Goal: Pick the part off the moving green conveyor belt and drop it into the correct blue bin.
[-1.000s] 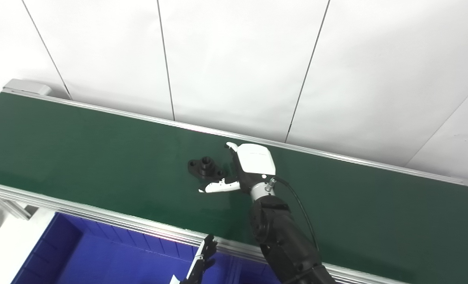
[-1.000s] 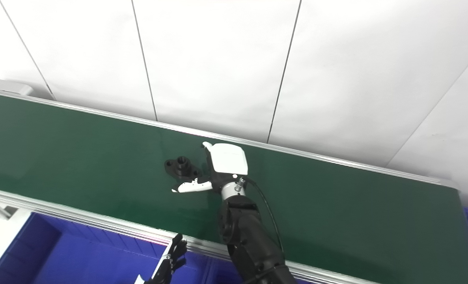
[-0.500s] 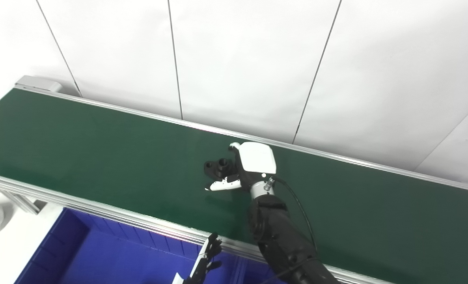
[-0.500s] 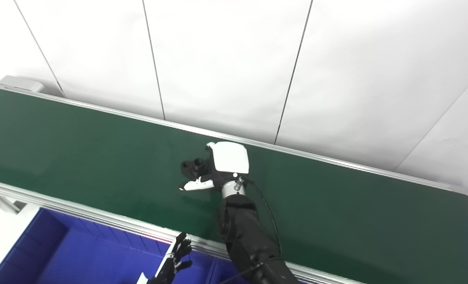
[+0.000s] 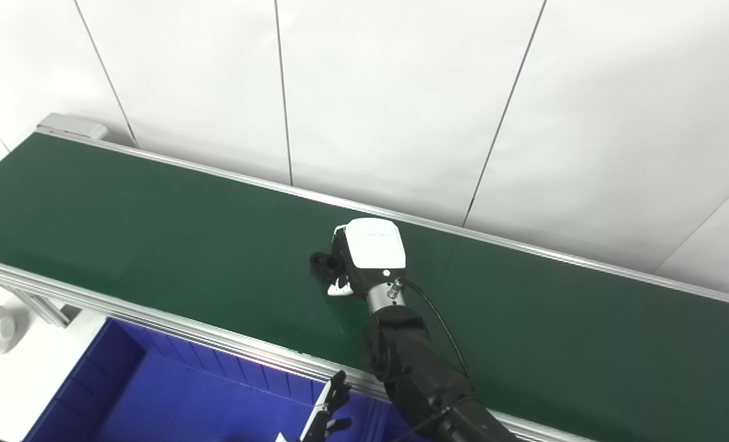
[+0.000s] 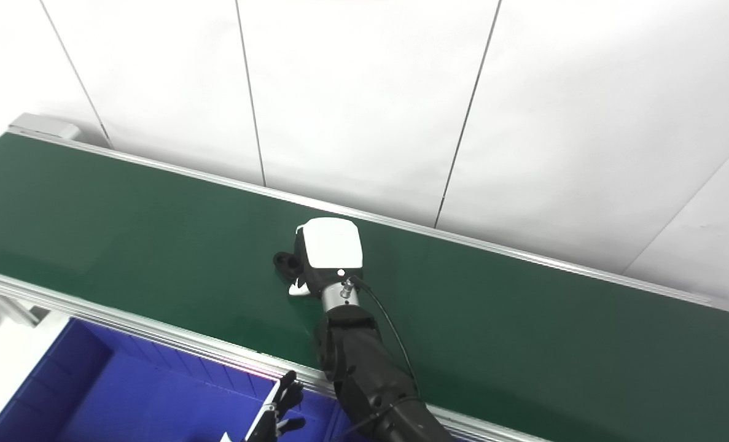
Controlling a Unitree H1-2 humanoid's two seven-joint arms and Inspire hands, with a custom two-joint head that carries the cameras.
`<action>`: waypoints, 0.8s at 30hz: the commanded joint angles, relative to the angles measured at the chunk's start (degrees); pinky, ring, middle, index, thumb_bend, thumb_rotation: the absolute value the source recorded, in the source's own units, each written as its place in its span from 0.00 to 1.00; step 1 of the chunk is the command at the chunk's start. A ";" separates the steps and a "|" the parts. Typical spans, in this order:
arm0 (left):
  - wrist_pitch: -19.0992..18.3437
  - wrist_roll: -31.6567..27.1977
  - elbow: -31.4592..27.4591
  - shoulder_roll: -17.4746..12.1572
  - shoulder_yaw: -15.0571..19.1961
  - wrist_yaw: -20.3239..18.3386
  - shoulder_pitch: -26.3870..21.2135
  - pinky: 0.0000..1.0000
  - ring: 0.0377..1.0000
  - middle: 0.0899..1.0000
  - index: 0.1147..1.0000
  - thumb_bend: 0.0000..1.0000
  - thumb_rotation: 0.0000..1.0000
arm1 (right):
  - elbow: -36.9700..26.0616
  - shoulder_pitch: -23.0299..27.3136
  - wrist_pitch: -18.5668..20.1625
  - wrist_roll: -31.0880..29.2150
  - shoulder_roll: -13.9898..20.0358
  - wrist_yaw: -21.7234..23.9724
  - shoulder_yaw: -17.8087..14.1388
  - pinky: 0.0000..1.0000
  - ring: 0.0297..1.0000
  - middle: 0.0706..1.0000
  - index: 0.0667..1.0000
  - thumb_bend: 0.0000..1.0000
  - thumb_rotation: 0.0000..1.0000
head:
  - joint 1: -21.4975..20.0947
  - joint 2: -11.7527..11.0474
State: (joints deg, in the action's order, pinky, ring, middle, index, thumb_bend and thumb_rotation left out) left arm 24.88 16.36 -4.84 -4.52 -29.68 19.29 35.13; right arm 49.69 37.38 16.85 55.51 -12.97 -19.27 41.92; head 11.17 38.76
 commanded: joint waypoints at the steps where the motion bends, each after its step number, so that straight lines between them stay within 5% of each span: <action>1: 2.00 0.91 -2.03 5.54 -3.94 -0.52 2.13 0.83 0.93 0.95 1.00 0.75 0.79 | 0.22 0.87 1.69 0.33 0.30 1.71 0.45 0.07 0.11 0.17 0.45 0.52 0.12 | 0.05 -0.01; 18: 1.79 1.21 -2.06 6.15 -2.32 -2.30 2.39 0.83 0.91 0.91 1.00 0.74 0.75 | -5.67 -1.18 1.69 -0.09 3.04 4.38 0.02 0.09 0.13 0.19 0.45 0.52 0.12 | -1.57 0.12; 24: 1.81 0.28 -1.90 6.25 -1.03 -3.10 2.39 0.87 0.91 0.89 1.00 0.74 0.73 | -14.31 -3.31 -0.28 -0.95 4.54 4.01 -0.98 0.10 0.13 0.19 0.45 0.51 0.11 | -3.43 0.17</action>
State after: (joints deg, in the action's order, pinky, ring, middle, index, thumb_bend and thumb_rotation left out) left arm 24.88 15.84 -4.97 -3.29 -27.80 16.47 36.27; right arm 38.36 32.59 17.29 54.34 -8.06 -15.05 41.10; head 7.74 38.94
